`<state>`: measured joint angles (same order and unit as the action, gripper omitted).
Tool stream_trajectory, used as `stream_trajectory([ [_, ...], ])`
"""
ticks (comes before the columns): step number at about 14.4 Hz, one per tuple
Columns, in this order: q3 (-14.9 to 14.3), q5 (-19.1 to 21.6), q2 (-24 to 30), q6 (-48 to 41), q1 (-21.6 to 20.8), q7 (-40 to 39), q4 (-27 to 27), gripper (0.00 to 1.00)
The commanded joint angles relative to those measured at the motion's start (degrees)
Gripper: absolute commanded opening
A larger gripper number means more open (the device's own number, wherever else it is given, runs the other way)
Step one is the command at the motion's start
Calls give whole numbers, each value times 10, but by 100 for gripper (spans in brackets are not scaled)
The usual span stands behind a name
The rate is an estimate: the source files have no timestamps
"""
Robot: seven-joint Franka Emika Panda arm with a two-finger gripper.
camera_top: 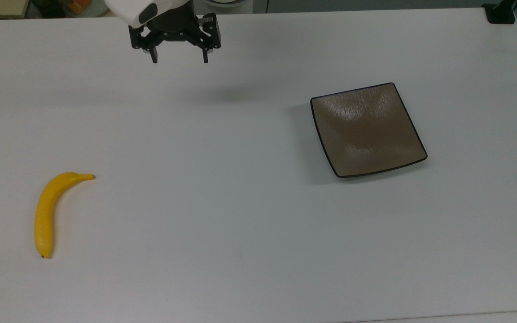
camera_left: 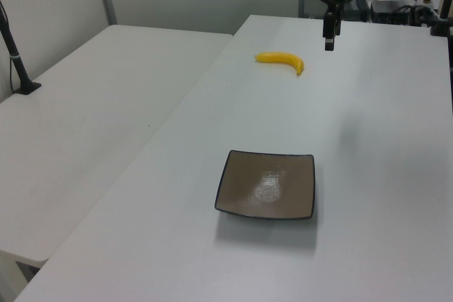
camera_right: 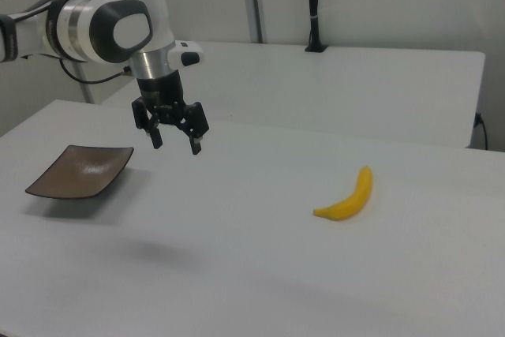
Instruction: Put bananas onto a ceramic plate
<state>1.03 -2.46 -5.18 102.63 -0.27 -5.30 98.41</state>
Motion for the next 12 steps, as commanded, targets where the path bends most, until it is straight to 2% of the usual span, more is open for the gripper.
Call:
stream_trajectory([
  [1, -9, -7, 12, 3, -9, -17, 20, 100],
  [12, -9, -7, 11, -1, -10, -5, 18, 100],
])
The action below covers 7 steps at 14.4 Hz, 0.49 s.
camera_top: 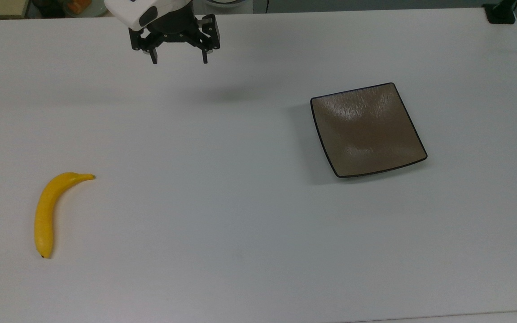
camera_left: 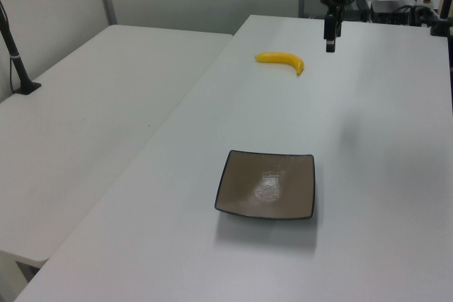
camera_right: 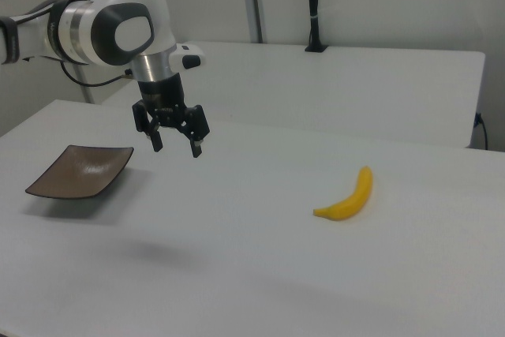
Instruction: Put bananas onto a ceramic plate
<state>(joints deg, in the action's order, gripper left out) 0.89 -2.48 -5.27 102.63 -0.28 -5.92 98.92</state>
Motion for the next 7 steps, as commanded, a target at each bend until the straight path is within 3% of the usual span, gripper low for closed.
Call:
stream_trajectory([
  [1, -8, -6, 12, -1, -10, 2, 13, 100],
  [7, -8, -4, 10, -2, -10, 36, 15, 100],
])
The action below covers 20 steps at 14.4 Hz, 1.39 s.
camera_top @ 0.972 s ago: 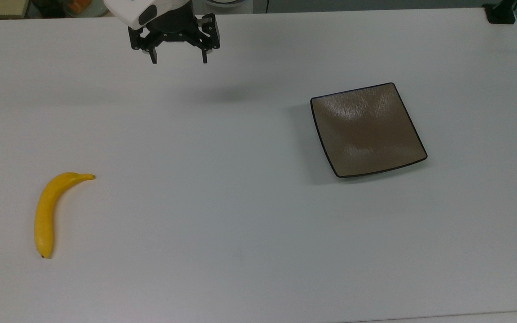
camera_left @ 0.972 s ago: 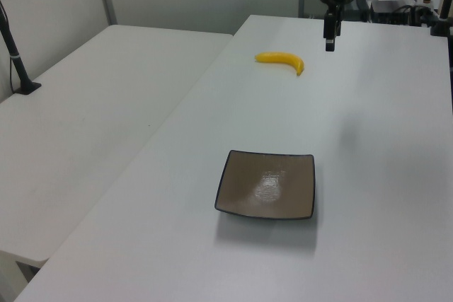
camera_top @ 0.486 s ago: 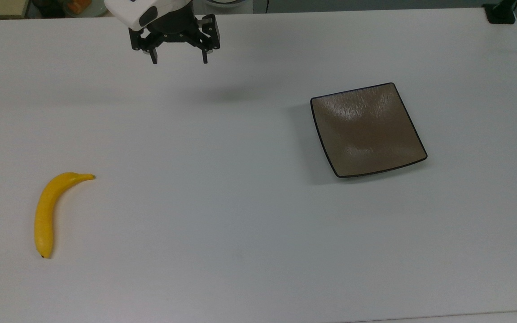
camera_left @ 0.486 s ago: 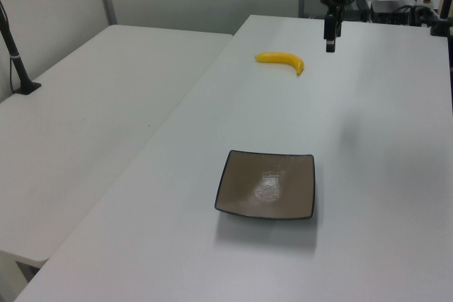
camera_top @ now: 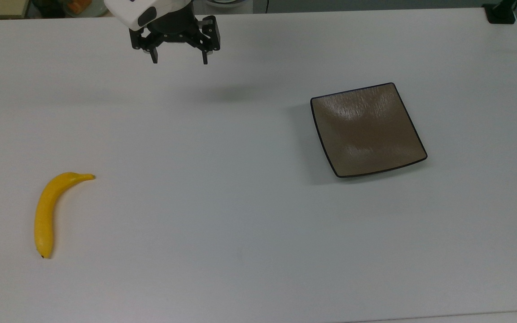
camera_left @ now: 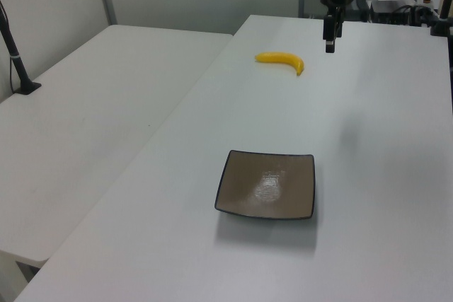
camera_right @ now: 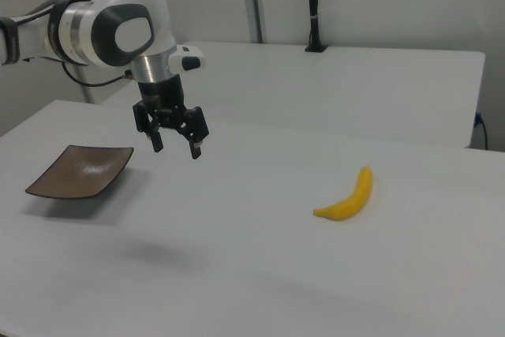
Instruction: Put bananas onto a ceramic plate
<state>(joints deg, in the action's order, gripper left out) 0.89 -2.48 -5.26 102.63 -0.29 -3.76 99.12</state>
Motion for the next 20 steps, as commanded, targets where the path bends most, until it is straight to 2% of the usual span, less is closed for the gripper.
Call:
stream_trajectory([
  [1, -8, -4, 10, -2, -10, 15, 13, 100],
  [9, -8, -8, 7, 10, -10, -26, 11, 100],
  [13, -10, -6, 2, 87, -4, -22, 11, 100],
  [17, -35, -1, -10, 136, 2, -20, 10, 100],
  [20, -52, 1, -14, 179, 5, 13, 9, 100],
])
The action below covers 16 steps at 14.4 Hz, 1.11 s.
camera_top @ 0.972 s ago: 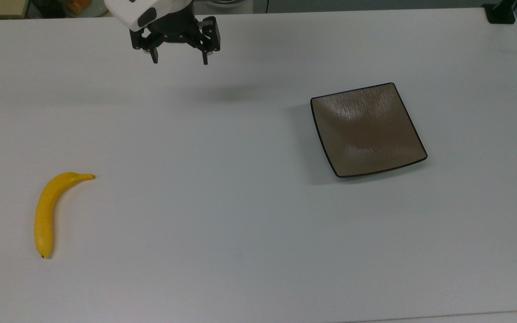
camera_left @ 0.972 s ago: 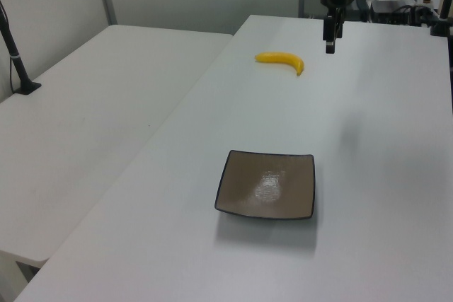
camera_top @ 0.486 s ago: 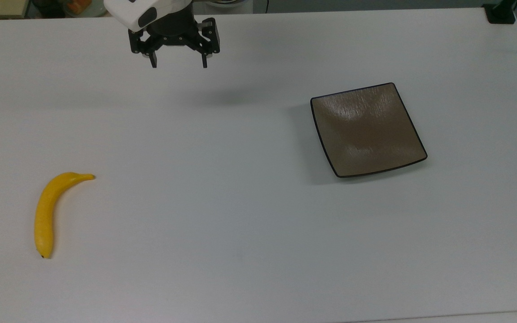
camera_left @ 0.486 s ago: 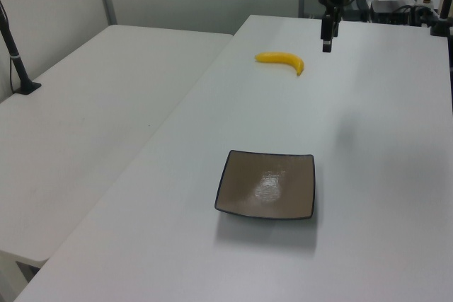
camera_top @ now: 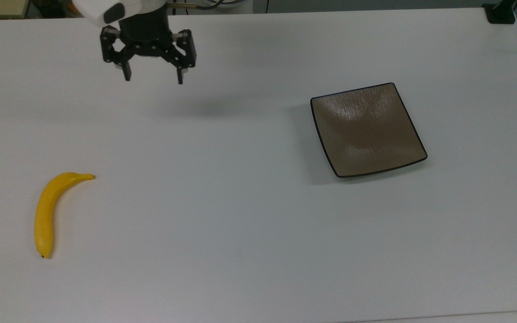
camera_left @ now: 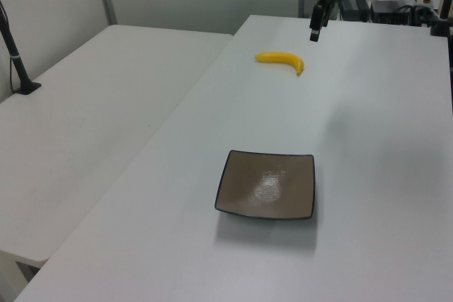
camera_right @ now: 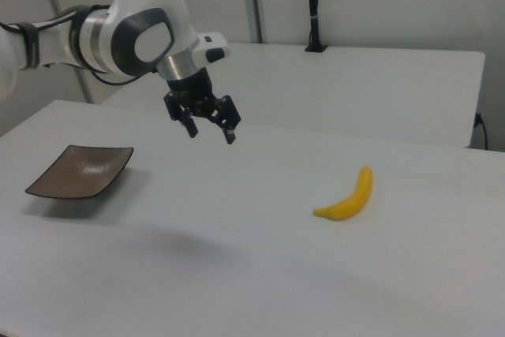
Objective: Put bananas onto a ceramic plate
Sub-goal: 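Move the open gripper over the yellow banana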
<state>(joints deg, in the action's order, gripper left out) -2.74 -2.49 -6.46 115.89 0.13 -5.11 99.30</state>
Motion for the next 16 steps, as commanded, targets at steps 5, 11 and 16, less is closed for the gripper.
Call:
stream_trajectory([
  [5, -49, 2, -53, 154, 16, 55, 5, 100],
  [11, -62, 6, -127, 309, 65, 86, 4, 100],
  [16, -85, 5, -206, 411, 66, 125, -23, 100],
])
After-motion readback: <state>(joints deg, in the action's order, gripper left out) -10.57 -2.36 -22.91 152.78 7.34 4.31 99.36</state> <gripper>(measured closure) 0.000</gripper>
